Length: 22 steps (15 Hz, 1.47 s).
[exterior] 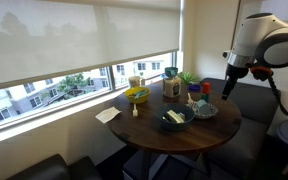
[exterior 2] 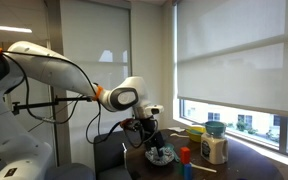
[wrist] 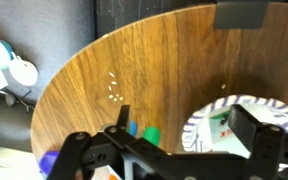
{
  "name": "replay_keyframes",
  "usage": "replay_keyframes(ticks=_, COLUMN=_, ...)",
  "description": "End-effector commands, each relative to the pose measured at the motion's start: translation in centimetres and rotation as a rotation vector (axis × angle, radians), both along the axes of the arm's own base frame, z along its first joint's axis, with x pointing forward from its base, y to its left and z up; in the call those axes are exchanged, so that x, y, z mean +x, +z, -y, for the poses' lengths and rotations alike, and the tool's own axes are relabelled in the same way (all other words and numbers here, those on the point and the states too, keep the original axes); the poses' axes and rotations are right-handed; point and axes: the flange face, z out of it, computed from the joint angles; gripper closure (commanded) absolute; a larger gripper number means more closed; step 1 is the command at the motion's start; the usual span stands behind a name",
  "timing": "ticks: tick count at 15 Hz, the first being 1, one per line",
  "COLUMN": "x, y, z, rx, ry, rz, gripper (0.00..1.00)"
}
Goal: Remove the blue object from the black and white bowl and place it in the dark grey bowl
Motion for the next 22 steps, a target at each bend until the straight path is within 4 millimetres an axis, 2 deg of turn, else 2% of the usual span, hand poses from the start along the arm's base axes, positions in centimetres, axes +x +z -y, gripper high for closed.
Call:
replay_keyframes(ticks=1, x=0.9, y=1.3, z=-2.9, rx=0.054, ry=0.18, rz=0.065, gripper=0.0)
replay_keyframes(ticks=8, x=2.1, y=-0.7, z=-1.6, rx=0.138, ry=0.553, rz=0.039, gripper=0.0)
replay_keyframes(ticks=11, x=2.7, y=-1.3, z=-1.9, rx=0.131, ry=0.656, rz=0.042, gripper=0.0)
replay_keyframes(ticks=22, x=5.4, y=-4.0, z=-1.8, rx=0.196, ry=0.571, rz=0.111, gripper=0.0)
